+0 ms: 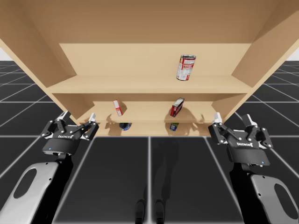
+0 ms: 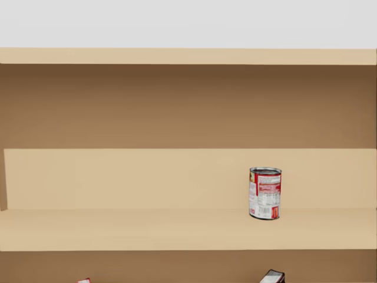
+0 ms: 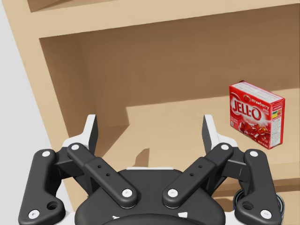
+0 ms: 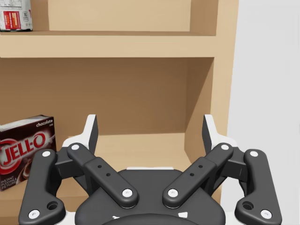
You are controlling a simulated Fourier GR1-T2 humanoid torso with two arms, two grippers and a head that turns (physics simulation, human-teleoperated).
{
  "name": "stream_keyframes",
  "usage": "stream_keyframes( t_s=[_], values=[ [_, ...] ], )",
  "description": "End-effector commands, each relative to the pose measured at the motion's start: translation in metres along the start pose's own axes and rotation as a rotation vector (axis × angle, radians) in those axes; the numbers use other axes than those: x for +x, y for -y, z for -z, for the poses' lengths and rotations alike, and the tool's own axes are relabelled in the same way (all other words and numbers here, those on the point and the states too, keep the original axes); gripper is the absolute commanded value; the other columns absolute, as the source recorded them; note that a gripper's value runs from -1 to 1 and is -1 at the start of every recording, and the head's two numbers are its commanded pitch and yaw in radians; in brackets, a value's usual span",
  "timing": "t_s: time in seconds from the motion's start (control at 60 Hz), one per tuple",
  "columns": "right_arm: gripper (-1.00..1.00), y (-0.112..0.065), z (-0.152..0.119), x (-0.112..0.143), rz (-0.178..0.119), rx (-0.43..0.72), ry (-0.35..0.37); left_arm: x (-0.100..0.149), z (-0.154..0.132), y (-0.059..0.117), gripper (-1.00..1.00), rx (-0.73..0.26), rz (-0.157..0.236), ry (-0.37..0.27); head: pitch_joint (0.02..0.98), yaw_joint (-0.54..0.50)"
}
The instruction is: Look through the shelves, find the gelatin box, and take it.
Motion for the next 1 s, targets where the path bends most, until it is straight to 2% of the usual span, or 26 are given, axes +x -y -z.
stream_keyframes(
  t_s=[0.017,0.067,0.083,0.167,0.3,0.367,0.4,0.75,0.883,1.0],
  values=[
    [-1.0,-0.001,-0.003,0.0,0.03,0.004,0.001,0.0,0.0,0.0,-1.0,0.0,0.001,-0.001,0.096,-0.02],
    [-1.0,-0.002,-0.003,-0.001,0.026,0.004,0.007,0.0,0.0,0.0,-1.0,0.0,0.0,-0.002,0.1,-0.01],
    [-1.0,-0.003,-0.002,-0.001,0.033,0.01,0.005,0.0,0.0,0.0,-1.0,0.0,0.0,-0.002,0.102,-0.01],
    [-1.0,-0.004,-0.002,-0.001,0.028,0.045,-0.025,0.0,0.0,0.0,-1.0,0.001,-0.001,-0.003,0.128,-0.01],
    [-1.0,-0.005,-0.001,-0.002,0.02,0.038,-0.028,-0.001,0.001,0.0,-1.0,0.002,0.004,-0.006,0.217,0.0],
    [-1.0,-0.006,-0.002,-0.002,0.002,0.036,-0.025,-0.001,0.001,0.0,-1.0,0.002,0.005,-0.007,0.266,0.02],
    [-1.0,-0.006,-0.002,-0.002,0.002,0.038,-0.028,-0.001,0.001,0.0,-1.0,0.002,0.005,-0.007,0.282,0.03],
    [-1.0,-0.012,-0.003,-0.01,-0.087,0.052,-0.068,0.0,0.001,-0.001,-1.0,-0.002,0.005,-0.013,0.542,0.27],
    [-1.0,-0.014,-0.003,-0.012,-0.109,0.058,-0.075,0.003,-0.002,0.001,-1.0,-0.018,-0.001,-0.005,0.573,0.3],
    [-1.0,-0.014,-0.003,-0.012,-0.113,0.053,-0.075,0.006,-0.006,0.003,-1.0,-0.037,-0.018,0.001,0.578,0.31]
  ],
)
